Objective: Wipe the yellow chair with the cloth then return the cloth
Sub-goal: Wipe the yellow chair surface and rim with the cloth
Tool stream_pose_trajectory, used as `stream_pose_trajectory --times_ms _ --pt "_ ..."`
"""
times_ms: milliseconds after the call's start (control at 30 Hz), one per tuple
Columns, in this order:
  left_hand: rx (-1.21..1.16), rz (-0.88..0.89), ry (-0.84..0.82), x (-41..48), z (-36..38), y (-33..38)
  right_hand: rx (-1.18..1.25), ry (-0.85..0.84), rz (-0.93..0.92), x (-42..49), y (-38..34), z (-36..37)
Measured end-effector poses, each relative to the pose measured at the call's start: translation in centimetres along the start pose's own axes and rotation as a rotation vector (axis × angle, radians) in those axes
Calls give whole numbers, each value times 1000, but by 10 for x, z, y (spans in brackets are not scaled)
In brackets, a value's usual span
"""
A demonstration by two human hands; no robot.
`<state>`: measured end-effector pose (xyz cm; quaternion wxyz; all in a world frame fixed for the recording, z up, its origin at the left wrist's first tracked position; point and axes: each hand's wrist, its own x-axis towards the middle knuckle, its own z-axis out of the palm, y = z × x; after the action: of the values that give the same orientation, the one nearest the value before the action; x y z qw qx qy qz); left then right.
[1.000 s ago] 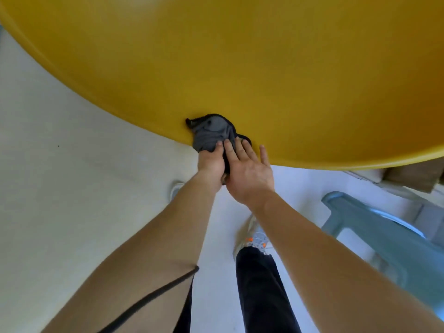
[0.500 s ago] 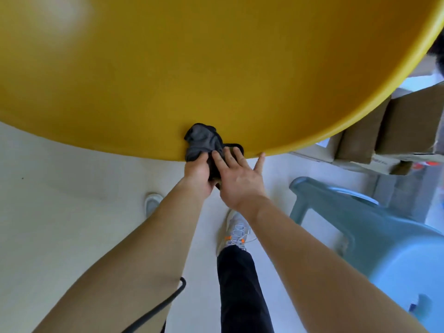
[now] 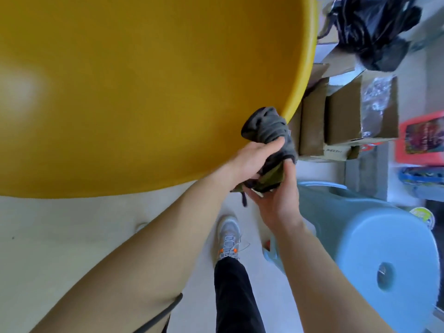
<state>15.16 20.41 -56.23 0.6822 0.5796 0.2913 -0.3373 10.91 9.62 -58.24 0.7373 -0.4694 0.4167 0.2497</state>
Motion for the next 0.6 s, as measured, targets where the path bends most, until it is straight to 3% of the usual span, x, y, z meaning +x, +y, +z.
stream_pose_trajectory --times_ms 67,133,167,233,333,400,500,600 --pt "250 203 157 -1 -9 16 38 49 -182 -6 -25 18" --pt "388 348 377 1 -23 25 -132 212 -576 -8 -55 39" --pt "409 360 417 5 -30 26 -267 279 -757 -7 -70 49" --pt "424 316 409 15 -36 24 -552 269 -938 7 -90 64" --pt "637 212 399 37 -38 12 -906 129 -914 39 -97 80" --pt "790 96 361 46 -38 0 -967 214 -921 55 -93 85" --pt "901 23 277 52 -40 -23 -858 437 -932 68 -79 84" --pt "887 7 240 55 -55 -35 -641 477 -828 74 -42 71"
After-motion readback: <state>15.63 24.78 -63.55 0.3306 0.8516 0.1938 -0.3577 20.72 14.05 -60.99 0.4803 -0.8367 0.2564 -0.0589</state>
